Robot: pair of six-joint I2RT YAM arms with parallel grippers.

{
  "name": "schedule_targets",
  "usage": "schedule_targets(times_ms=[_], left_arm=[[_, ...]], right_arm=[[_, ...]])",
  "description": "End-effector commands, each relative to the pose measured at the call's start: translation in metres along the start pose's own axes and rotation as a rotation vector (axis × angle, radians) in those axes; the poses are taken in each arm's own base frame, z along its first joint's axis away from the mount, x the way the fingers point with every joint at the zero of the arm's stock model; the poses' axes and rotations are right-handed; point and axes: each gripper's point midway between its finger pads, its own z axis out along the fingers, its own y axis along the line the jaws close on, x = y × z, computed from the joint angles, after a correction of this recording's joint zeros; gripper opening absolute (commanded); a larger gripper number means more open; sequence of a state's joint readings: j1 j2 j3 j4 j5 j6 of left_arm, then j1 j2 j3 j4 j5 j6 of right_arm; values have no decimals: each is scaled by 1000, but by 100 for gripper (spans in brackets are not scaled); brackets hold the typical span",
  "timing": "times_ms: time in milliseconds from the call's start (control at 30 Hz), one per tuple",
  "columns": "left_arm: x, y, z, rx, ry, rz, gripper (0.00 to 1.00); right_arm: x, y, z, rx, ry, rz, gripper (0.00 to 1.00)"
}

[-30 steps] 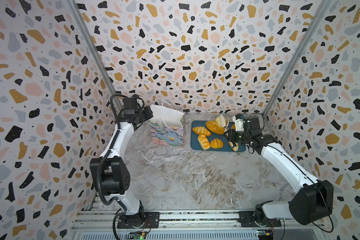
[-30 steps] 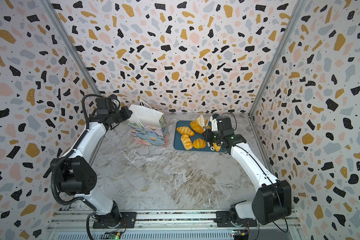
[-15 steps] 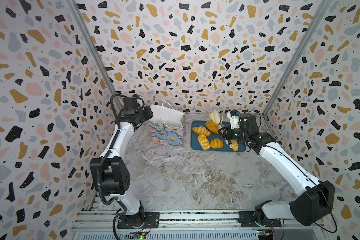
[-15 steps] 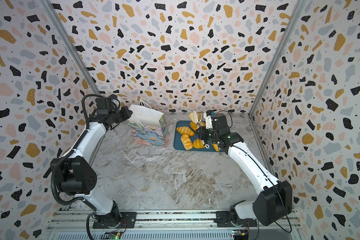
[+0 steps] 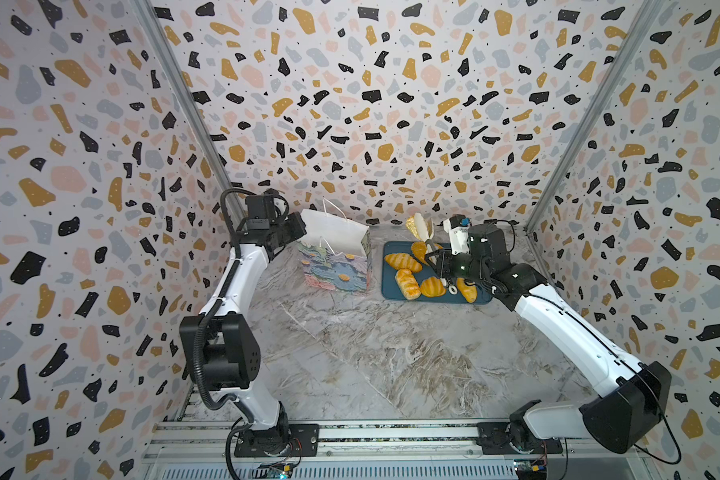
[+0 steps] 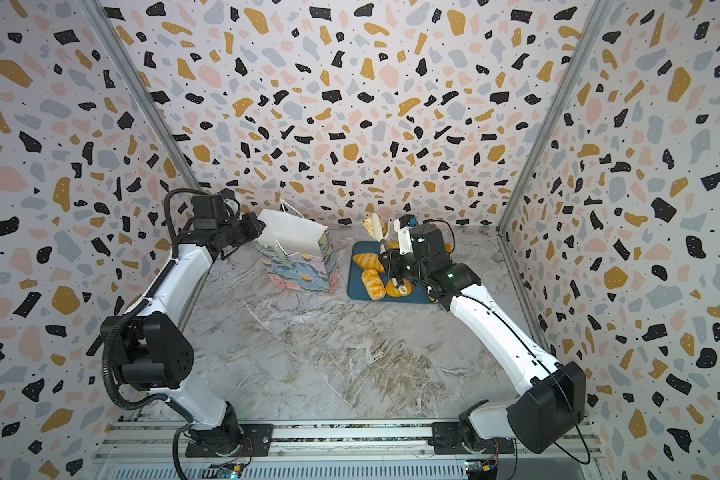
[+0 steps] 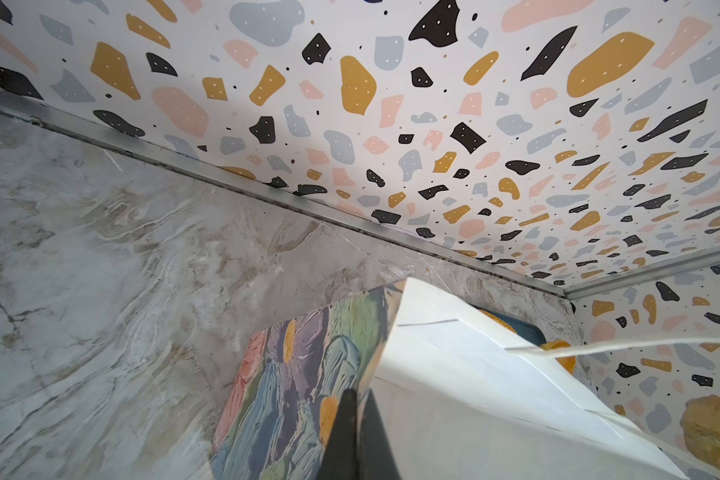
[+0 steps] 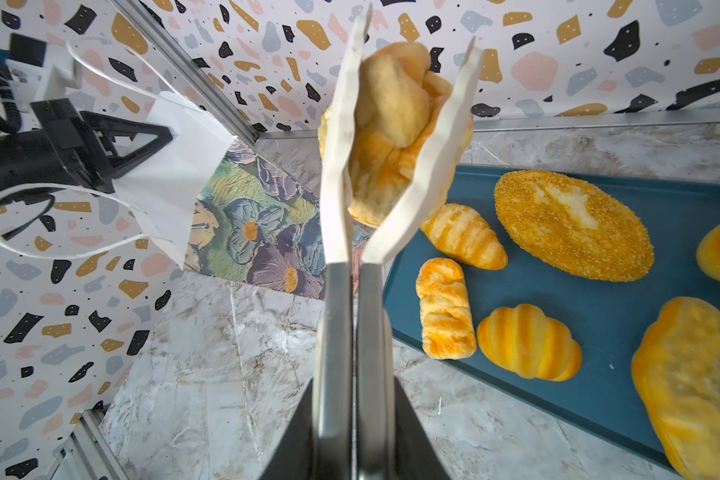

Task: Place the fake bread into the paper bag
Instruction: 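Lift the gripped bread with the tongs and carry it toward the bag, then lower the bread into the bag and open the tongs with the right gripper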

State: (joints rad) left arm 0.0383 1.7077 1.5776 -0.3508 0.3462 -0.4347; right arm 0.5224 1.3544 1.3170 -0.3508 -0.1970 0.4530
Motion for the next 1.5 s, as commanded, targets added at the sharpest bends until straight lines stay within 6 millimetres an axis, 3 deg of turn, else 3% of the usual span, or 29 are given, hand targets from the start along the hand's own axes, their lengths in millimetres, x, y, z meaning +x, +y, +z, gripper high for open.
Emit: schedule_targets(times_ms=[0,500,800,1133,1467], left_arm=[[-5,-4,2,40,-24,5,0],[-6,-6,2,47,-27,1,0],[-5,-5,2,45,-24,0,0],[-6,-6,1,43,-27,3,0],[-6,-4,1,35,-27,0,0]], right_arm=[[-50,37,-28,-71,-165,-39,25],[-61,102,-21,-181,-189,-101,24],[-57,140,-12,-251,-180,-132,24],[-43,168,1,-315,-146,-145,24],[-31,181,14,-351,-115,-151,24]])
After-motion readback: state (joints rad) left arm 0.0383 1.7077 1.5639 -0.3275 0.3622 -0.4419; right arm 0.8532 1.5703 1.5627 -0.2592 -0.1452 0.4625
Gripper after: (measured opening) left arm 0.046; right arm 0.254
